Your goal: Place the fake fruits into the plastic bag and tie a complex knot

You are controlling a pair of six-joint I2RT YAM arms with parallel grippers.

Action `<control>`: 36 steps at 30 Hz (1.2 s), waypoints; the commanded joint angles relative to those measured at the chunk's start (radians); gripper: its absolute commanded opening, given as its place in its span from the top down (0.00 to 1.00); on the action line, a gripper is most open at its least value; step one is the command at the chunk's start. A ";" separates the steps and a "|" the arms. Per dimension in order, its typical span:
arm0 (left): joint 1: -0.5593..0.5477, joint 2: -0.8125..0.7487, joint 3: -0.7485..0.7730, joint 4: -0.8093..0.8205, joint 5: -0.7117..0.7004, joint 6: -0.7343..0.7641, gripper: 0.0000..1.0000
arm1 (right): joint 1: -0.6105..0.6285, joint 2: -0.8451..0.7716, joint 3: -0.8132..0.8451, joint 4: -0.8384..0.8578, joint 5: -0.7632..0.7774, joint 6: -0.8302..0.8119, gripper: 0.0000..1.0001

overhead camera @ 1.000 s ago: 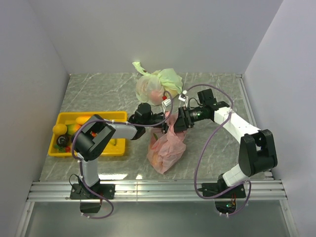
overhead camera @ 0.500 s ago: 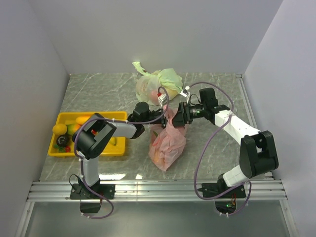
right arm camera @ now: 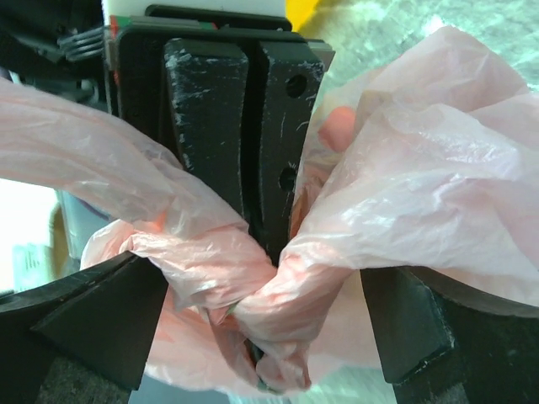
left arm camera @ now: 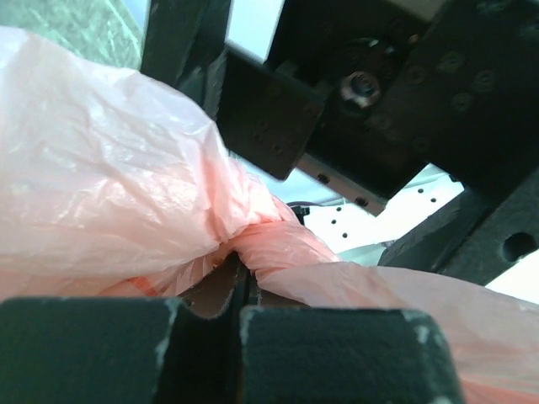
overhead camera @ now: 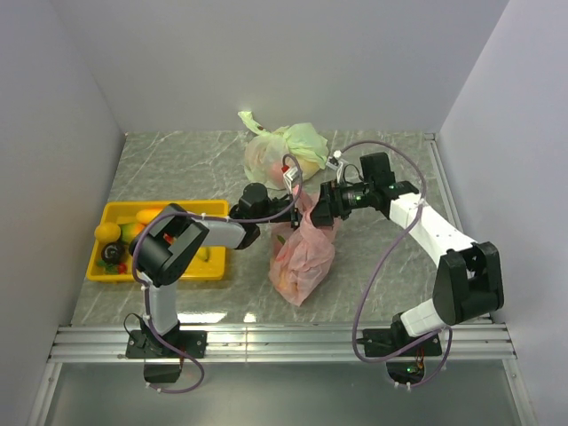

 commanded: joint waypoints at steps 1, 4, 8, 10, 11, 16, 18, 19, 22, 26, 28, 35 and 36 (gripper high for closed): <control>-0.007 -0.058 0.034 0.100 -0.049 -0.007 1.00 | -0.013 -0.052 0.102 -0.297 -0.010 -0.211 0.03; -0.008 -0.058 0.039 0.109 -0.040 -0.005 1.00 | -0.068 -0.063 0.124 -0.386 -0.033 -0.257 0.03; -0.007 -0.058 0.037 0.108 -0.040 -0.004 1.00 | -0.134 -0.066 0.145 -0.467 -0.096 -0.316 0.03; -0.008 -0.056 0.037 0.111 -0.038 -0.005 1.00 | -0.163 -0.069 0.139 -0.489 -0.096 -0.337 0.05; -0.007 -0.052 0.039 0.111 -0.038 -0.007 1.00 | -0.173 -0.069 0.136 -0.492 -0.097 -0.351 0.08; -0.010 -0.040 0.054 0.121 -0.034 -0.011 1.00 | -0.177 -0.060 0.084 -0.414 -0.134 -0.305 0.41; -0.012 -0.030 0.065 0.128 -0.029 -0.016 1.00 | -0.167 -0.049 0.057 -0.333 -0.139 -0.236 0.47; -0.015 -0.027 0.068 0.132 -0.026 -0.014 1.00 | -0.162 -0.046 0.049 -0.311 -0.139 -0.213 0.49; -0.021 -0.020 0.077 0.132 -0.025 -0.013 1.00 | -0.113 -0.037 0.020 -0.231 -0.119 -0.150 0.47; -0.030 -0.003 0.090 0.135 -0.022 -0.007 1.00 | -0.039 -0.027 -0.013 -0.126 -0.102 -0.019 0.45; -0.033 0.005 0.090 0.134 -0.023 -0.002 1.00 | -0.006 -0.030 -0.028 -0.044 -0.102 0.035 0.44; -0.036 0.045 0.076 0.167 0.001 -0.007 1.00 | 0.014 -0.027 -0.020 -0.050 -0.098 0.042 0.32; -0.035 0.048 0.074 0.167 0.018 -0.004 1.00 | 0.004 -0.029 -0.014 -0.129 -0.082 0.005 0.27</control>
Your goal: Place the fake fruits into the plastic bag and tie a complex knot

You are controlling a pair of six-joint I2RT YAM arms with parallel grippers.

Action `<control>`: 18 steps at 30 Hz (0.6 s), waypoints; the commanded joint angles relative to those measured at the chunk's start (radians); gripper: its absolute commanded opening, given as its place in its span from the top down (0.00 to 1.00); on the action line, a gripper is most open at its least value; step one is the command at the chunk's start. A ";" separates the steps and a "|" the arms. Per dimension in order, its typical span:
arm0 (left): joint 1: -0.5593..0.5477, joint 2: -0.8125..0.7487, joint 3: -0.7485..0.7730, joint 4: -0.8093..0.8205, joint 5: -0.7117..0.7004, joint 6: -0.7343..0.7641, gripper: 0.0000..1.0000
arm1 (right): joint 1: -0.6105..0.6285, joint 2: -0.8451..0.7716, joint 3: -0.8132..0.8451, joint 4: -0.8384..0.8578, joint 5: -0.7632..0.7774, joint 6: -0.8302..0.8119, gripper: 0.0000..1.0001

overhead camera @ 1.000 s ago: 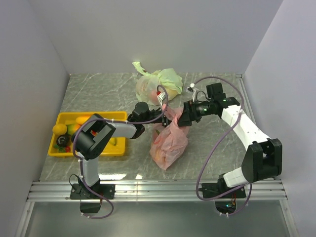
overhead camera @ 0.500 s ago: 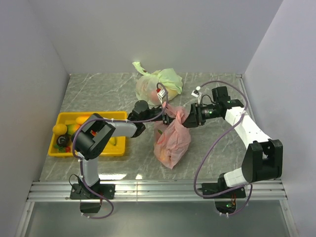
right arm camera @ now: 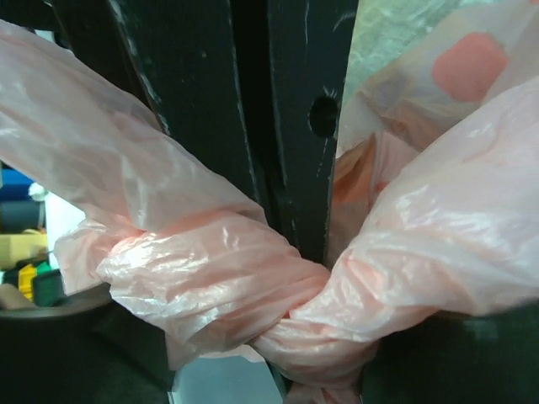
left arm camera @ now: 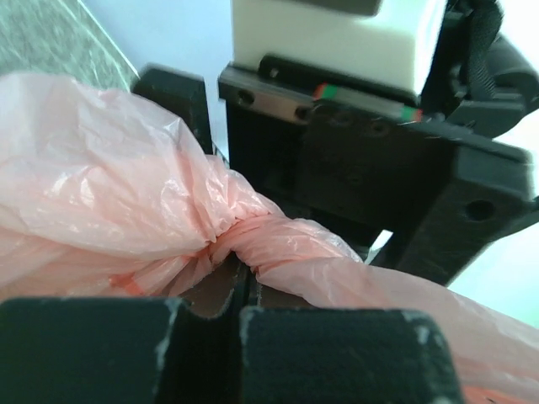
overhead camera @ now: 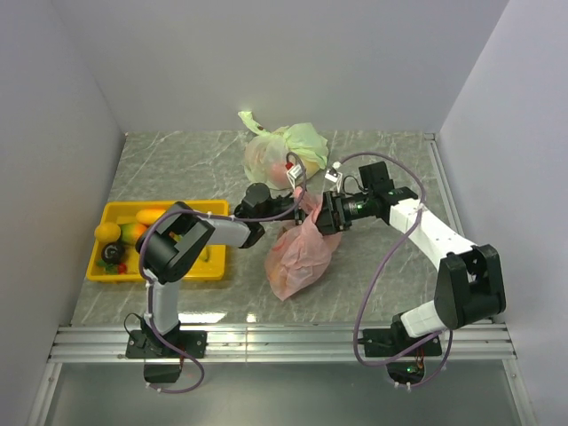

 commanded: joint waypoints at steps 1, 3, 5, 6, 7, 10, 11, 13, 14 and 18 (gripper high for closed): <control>-0.017 0.017 0.027 0.088 0.042 0.007 1.00 | -0.040 -0.009 0.039 -0.089 0.010 -0.083 0.24; -0.022 0.031 0.027 0.110 0.094 0.019 1.00 | -0.067 -0.012 0.052 -0.202 0.030 -0.193 0.20; -0.027 0.046 0.022 0.126 0.116 0.022 1.00 | -0.103 -0.021 0.062 -0.273 0.050 -0.279 0.18; -0.030 0.050 0.014 0.146 0.119 0.015 1.00 | -0.112 -0.025 0.063 -0.328 0.053 -0.302 0.16; -0.031 0.056 0.010 0.162 0.116 0.004 1.00 | -0.120 -0.036 0.065 -0.354 0.053 -0.327 0.16; -0.036 0.059 0.010 0.154 0.116 0.016 1.00 | -0.155 -0.068 0.069 -0.436 0.047 -0.405 0.15; -0.036 0.060 0.014 0.153 0.117 0.015 1.00 | -0.178 -0.076 0.068 -0.451 0.033 -0.437 0.15; -0.039 0.062 0.017 0.151 0.120 0.016 1.00 | -0.209 -0.088 0.069 -0.511 0.015 -0.488 0.16; -0.039 0.062 0.016 0.150 0.120 0.016 1.00 | -0.224 -0.091 0.069 -0.528 -0.016 -0.503 0.17; -0.043 0.062 0.014 0.154 0.122 0.019 1.00 | -0.320 -0.088 0.055 -0.568 -0.103 -0.530 0.31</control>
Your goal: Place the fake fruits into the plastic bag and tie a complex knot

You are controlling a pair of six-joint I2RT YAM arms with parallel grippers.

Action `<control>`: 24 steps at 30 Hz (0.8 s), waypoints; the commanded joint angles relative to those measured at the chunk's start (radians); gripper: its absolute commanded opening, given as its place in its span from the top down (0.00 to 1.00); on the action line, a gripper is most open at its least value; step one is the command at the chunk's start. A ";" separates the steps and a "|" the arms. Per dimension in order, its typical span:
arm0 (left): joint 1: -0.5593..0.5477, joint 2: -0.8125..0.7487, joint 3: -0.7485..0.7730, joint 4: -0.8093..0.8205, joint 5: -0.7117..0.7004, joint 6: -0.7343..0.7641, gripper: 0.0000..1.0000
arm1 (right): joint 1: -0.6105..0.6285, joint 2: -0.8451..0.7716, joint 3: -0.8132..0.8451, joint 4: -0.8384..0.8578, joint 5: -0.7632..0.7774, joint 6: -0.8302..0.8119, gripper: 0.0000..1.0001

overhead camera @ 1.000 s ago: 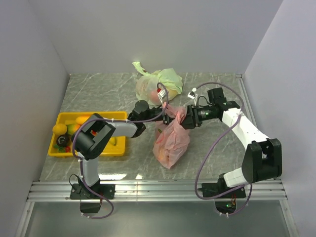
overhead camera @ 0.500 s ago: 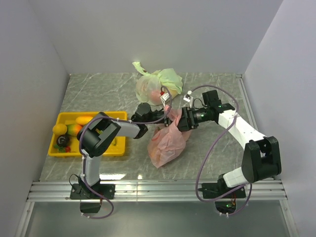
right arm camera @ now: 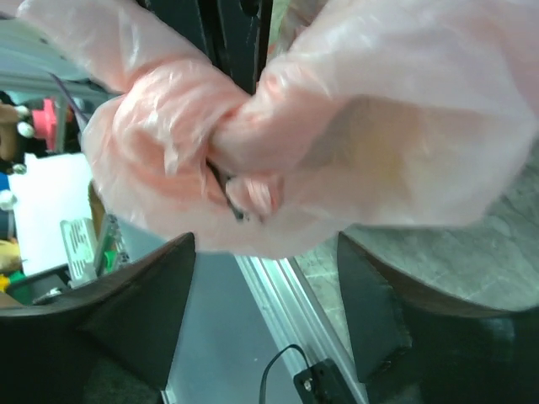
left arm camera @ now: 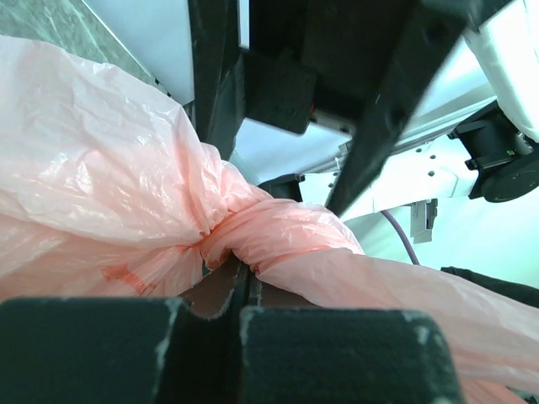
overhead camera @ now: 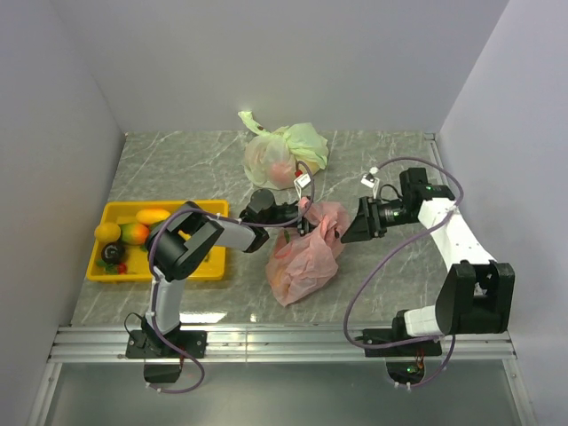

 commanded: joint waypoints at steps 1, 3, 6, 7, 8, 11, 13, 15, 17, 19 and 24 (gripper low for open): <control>-0.009 0.000 0.015 0.069 0.025 0.016 1.00 | -0.054 -0.009 0.024 -0.068 -0.106 -0.049 0.34; -0.013 0.000 0.018 0.070 0.025 0.018 1.00 | -0.060 0.007 0.016 -0.025 -0.146 -0.006 0.41; -0.019 0.000 0.022 0.060 0.028 0.028 1.00 | -0.073 0.040 0.015 0.033 -0.189 0.077 0.43; -0.019 -0.003 0.022 0.056 0.028 0.036 1.00 | -0.076 0.051 0.013 0.055 -0.209 0.138 0.43; -0.021 -0.003 0.022 0.056 0.028 0.038 1.00 | -0.076 0.053 0.004 0.077 -0.215 0.166 0.43; -0.023 -0.003 0.025 0.053 0.028 0.041 1.00 | -0.077 0.050 -0.022 0.167 -0.209 0.269 0.44; -0.026 -0.003 0.027 0.052 0.028 0.045 1.00 | -0.076 0.045 -0.030 0.206 -0.200 0.289 0.44; -0.027 -0.006 0.025 0.046 0.026 0.048 1.00 | -0.074 0.044 -0.043 0.235 -0.190 0.313 0.45; -0.026 -0.009 0.025 0.043 0.025 0.053 1.00 | -0.071 0.044 -0.054 0.235 -0.178 0.312 0.47; -0.027 -0.011 0.024 0.036 0.023 0.058 1.00 | -0.059 0.048 -0.060 0.212 -0.174 0.283 0.48; -0.027 -0.011 0.028 0.029 0.026 0.061 1.00 | -0.037 0.048 -0.083 0.204 -0.149 0.264 0.50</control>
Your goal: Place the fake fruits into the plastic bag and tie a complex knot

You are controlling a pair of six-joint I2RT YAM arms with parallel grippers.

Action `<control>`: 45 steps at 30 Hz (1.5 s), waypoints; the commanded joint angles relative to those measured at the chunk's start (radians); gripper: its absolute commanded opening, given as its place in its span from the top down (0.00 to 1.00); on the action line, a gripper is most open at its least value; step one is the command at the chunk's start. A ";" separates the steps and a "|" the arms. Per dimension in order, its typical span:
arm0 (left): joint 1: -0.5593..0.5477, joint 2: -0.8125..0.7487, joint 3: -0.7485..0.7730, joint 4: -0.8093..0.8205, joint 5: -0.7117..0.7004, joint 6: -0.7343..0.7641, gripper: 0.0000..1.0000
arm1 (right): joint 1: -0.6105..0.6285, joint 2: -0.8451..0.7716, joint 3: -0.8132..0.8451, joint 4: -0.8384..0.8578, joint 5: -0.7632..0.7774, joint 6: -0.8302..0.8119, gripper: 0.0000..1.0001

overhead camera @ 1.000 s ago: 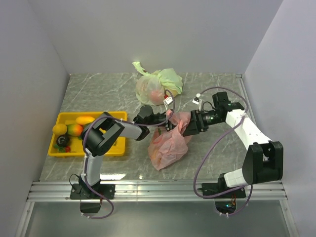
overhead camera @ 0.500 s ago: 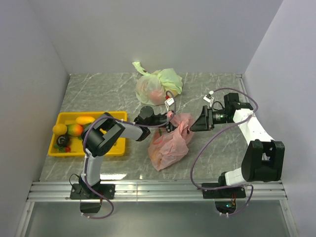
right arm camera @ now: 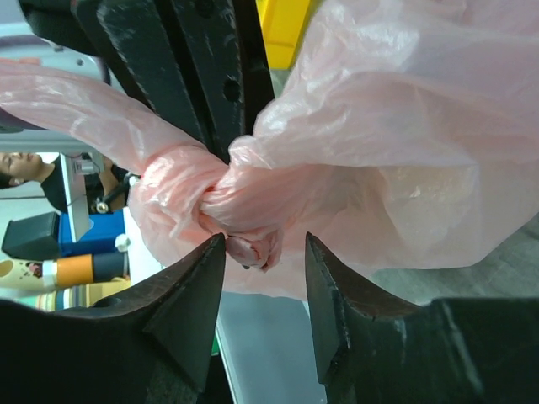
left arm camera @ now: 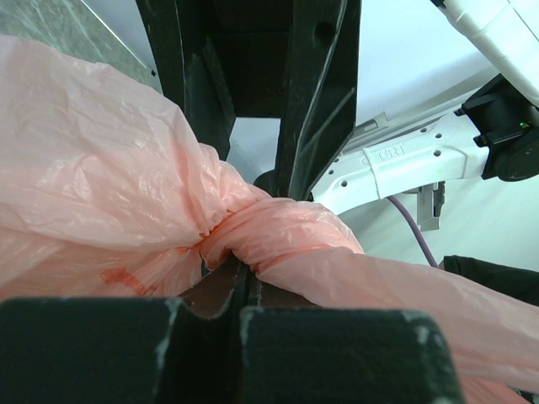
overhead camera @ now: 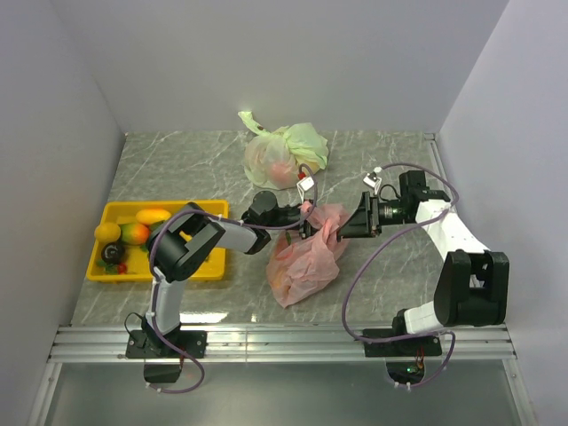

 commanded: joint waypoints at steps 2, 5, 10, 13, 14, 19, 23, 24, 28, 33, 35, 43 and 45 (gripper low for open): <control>-0.007 -0.011 0.033 0.019 0.014 0.037 1.00 | 0.021 0.003 -0.014 0.019 0.009 -0.007 0.51; -0.009 -0.011 0.033 0.019 0.018 0.042 1.00 | 0.023 0.009 -0.016 0.054 0.016 0.020 0.53; -0.015 -0.020 0.024 0.011 0.025 0.057 1.00 | 0.022 0.008 -0.022 0.097 0.019 0.059 0.68; -0.013 -0.026 0.013 0.010 0.028 0.069 1.00 | 0.023 0.008 -0.016 0.100 0.028 0.086 0.92; -0.013 -0.028 0.008 0.010 0.028 0.071 1.00 | 0.023 0.008 -0.014 0.097 0.027 0.084 1.00; -0.007 -0.049 -0.009 -0.018 0.032 0.101 0.96 | 0.023 -0.001 0.006 0.056 0.041 0.016 1.00; 0.035 -0.109 -0.050 -0.108 0.040 0.146 0.74 | 0.020 -0.008 0.041 -0.030 0.070 -0.071 1.00; 0.048 -0.147 -0.062 -0.156 0.043 0.175 0.70 | 0.020 -0.014 0.046 -0.041 0.071 -0.106 1.00; 0.111 -0.270 -0.124 -0.358 0.061 0.298 0.65 | 0.018 -0.028 0.064 -0.067 0.067 -0.163 1.00; 0.197 -0.452 -0.110 -0.790 0.098 0.657 0.61 | 0.018 -0.011 0.098 -0.174 0.070 -0.286 1.00; 0.221 -0.501 -0.073 -1.029 0.100 0.791 0.59 | 0.020 -0.011 0.108 -0.203 0.082 -0.306 1.00; 0.192 -0.580 0.135 -1.406 -0.047 1.128 0.34 | 0.023 -0.031 0.102 -0.199 0.110 -0.295 1.00; 0.166 -0.551 0.192 -1.435 -0.063 1.126 0.34 | 0.023 -0.037 0.104 -0.188 0.116 -0.286 1.00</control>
